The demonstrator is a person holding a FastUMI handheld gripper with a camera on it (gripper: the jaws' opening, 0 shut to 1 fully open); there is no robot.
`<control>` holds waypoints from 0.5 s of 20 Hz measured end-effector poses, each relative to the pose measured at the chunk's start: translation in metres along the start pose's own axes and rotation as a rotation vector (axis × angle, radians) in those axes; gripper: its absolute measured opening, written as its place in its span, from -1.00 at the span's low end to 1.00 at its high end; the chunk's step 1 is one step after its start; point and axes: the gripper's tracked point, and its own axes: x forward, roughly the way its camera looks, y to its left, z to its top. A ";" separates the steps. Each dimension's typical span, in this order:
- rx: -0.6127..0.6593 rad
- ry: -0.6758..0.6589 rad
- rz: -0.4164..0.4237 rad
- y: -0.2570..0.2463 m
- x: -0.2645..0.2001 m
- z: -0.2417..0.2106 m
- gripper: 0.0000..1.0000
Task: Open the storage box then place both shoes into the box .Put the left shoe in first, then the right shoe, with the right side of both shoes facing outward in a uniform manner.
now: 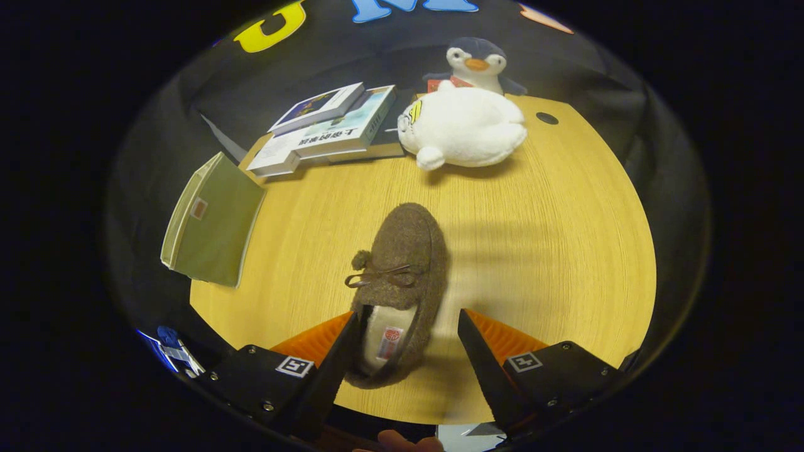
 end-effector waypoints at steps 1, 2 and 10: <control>-0.002 0.015 -0.012 -0.004 0.006 -0.003 0.92; -0.003 0.025 -0.032 -0.010 0.013 -0.004 0.92; 0.064 0.065 -0.027 -0.009 0.048 0.001 0.54</control>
